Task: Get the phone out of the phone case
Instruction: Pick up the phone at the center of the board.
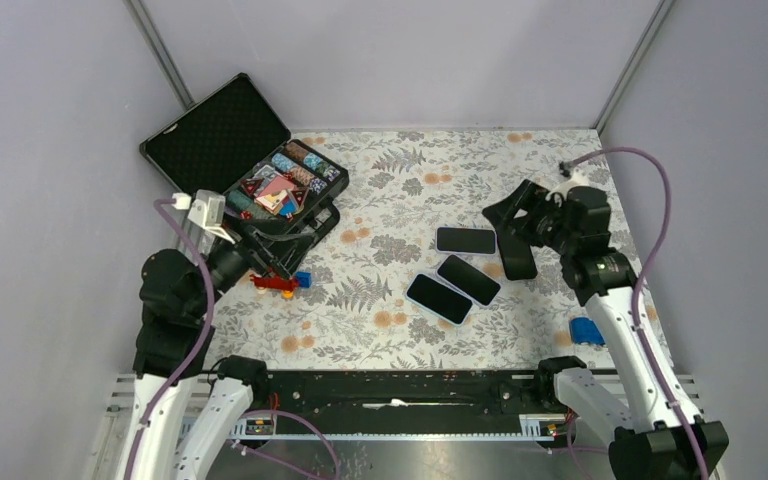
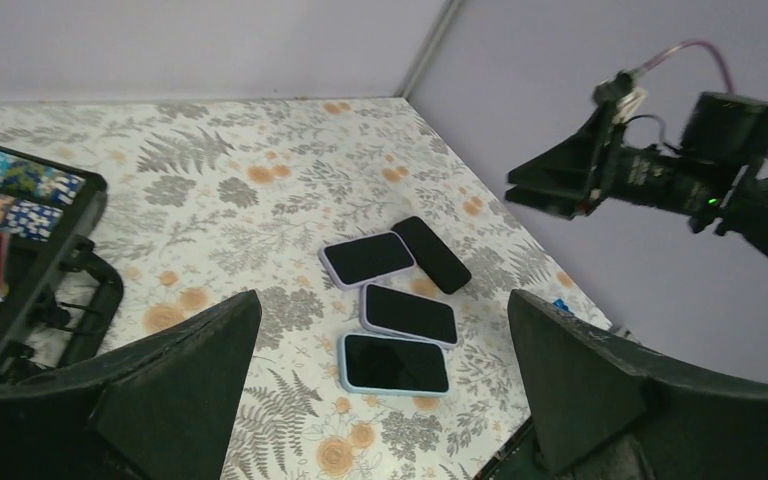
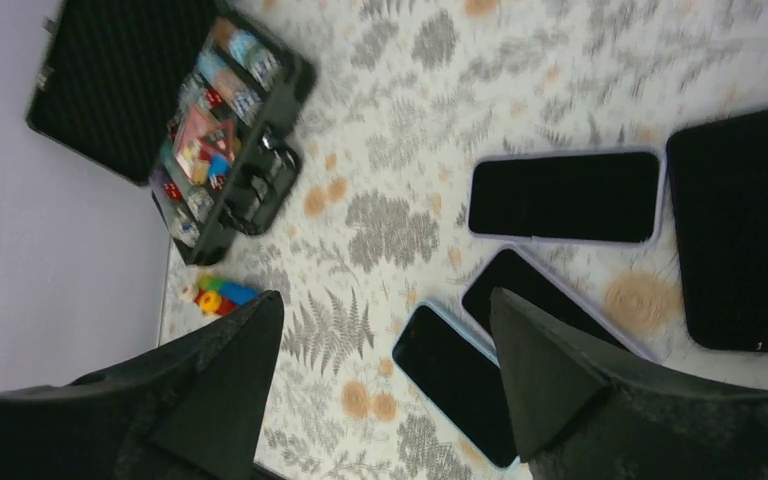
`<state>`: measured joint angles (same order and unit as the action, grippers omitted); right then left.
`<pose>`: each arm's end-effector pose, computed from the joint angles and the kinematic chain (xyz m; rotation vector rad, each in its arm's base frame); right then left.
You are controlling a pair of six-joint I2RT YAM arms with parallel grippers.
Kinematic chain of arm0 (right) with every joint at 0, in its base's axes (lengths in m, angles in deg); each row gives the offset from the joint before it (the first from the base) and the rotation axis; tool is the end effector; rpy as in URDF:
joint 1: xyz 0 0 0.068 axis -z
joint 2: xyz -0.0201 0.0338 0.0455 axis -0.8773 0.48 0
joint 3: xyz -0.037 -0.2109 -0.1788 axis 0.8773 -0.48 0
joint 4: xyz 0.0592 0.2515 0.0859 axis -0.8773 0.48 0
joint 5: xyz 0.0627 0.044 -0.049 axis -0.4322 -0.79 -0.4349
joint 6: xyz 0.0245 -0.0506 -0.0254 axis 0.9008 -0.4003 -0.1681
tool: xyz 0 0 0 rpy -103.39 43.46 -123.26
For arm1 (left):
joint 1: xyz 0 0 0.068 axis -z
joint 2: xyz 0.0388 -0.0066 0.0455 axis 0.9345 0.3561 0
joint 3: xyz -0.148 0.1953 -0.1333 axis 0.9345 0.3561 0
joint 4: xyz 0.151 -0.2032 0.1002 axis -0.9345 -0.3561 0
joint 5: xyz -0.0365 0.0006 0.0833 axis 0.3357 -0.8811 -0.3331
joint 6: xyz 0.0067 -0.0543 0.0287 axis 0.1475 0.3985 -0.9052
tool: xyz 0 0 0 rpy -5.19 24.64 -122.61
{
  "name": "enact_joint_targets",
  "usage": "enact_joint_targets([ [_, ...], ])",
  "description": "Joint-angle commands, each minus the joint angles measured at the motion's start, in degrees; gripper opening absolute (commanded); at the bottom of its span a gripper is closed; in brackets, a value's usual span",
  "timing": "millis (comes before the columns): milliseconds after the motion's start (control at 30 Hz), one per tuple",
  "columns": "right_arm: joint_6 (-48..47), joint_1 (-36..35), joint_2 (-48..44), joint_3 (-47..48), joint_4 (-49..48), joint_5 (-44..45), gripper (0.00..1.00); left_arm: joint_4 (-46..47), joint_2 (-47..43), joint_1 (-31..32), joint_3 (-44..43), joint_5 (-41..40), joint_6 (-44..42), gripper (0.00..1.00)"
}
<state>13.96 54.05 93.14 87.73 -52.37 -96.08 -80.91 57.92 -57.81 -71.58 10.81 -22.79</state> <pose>0.2184 0.0414 0.3527 0.2068 1.9159 0.7414 0.1042 -0.0425 0.4035 0.1821 1.5760 -0.8807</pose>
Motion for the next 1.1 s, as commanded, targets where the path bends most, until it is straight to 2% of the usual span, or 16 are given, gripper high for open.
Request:
enact_joint_targets([
  [0, 2.5, -5.6, 1.3, -5.4, -2.9, 5.8, 0.78, 7.8, 2.3, -0.3, 4.1, 4.7, 4.2, 0.99],
  [67, 1.6, -8.9, 2.7, -7.4, -2.0, 9.4, 0.76, 10.9, 2.5, -0.3, 7.5, 4.6, 6.6, 0.99],
  [100, 0.9, -10.4, 3.3, -8.3, -1.3, 11.3, 0.79, 12.5, 2.7, -0.3, 8.9, 4.2, 7.5, 0.99],
  [200, -0.6, -14.0, 5.3, -11.1, -0.1, 14.0, 0.99, 13.4, 3.9, -0.3, 9.8, 2.0, 8.5, 0.99],
  [433, 1.6, -19.8, 11.9, -19.1, -5.1, 15.5, 1.0, 14.2, 7.2, -0.3, 8.4, -3.8, 6.6, 0.99],
  [667, 6.0, -23.5, 17.7, -21.6, -8.9, 16.6, 1.0, 19.3, 9.1, -0.3, 9.2, -4.6, 6.4, 0.99],
  [833, 8.9, -25.1, 14.6, -22.8, -7.4, 18.6, 1.0, 19.2, 8.3, -0.3, 9.9, -5.9, 4.7, 0.99],
  [1067, 7.1, -26.9, 6.6, -22.3, -5.4, 21.9, 1.0, 17.7, 7.2, -0.3, 10.0, -7.6, 3.1, 0.99],
])
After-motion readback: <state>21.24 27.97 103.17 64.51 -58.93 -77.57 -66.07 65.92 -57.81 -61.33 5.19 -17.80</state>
